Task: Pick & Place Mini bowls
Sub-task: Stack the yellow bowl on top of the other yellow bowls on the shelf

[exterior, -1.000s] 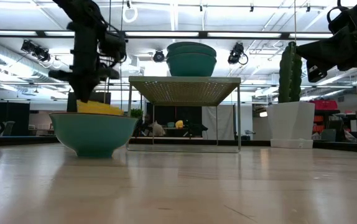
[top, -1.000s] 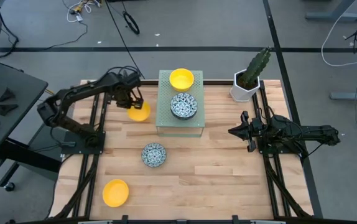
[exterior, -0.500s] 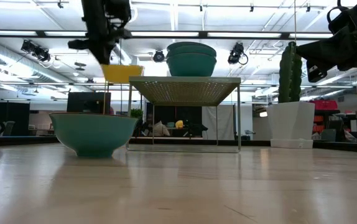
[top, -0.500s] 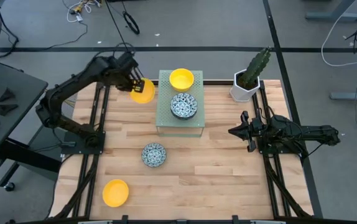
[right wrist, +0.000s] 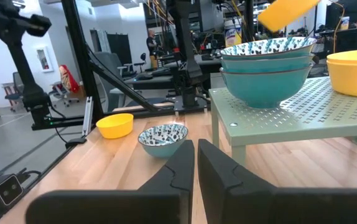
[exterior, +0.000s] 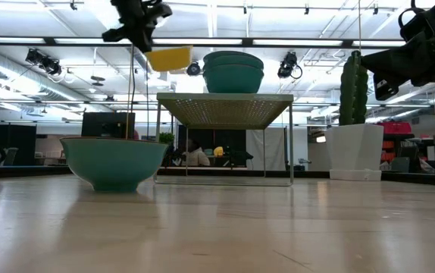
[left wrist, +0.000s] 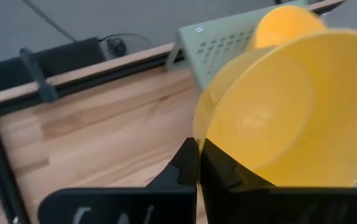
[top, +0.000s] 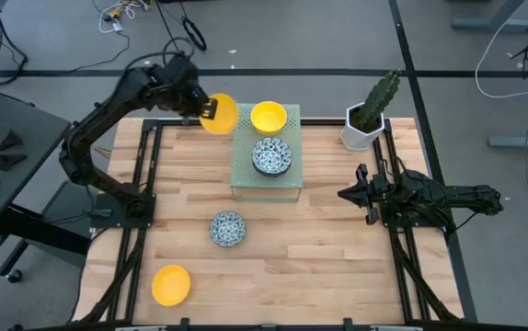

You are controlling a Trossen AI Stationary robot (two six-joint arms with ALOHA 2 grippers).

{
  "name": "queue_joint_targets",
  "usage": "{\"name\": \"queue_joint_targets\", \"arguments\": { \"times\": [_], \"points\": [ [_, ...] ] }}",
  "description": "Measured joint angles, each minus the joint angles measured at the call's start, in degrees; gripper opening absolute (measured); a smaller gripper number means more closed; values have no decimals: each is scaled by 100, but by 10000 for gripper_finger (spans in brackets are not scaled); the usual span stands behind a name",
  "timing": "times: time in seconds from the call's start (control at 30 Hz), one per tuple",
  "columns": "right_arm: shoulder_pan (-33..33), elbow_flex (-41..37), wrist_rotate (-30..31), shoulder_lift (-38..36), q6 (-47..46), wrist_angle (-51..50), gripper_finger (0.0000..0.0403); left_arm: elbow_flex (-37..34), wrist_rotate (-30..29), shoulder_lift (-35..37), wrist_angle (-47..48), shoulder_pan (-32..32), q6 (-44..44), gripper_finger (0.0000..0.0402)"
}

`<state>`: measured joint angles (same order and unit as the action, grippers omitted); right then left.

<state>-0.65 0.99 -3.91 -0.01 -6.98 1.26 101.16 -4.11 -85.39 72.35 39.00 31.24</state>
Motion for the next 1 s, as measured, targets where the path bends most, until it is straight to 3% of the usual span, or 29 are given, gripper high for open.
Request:
{"name": "queue_joint_targets", "arguments": {
  "times": [0.53, 1.0],
  "points": [
    [-1, -1, 1, 0, 1, 0, 27, 1777, 1104, -1290, -14, 4, -260, 3],
    [1, 0, -1, 0, 0, 0, 27, 2224, 2067, -2152, -192, 61, -192, 4]
  ]
}}
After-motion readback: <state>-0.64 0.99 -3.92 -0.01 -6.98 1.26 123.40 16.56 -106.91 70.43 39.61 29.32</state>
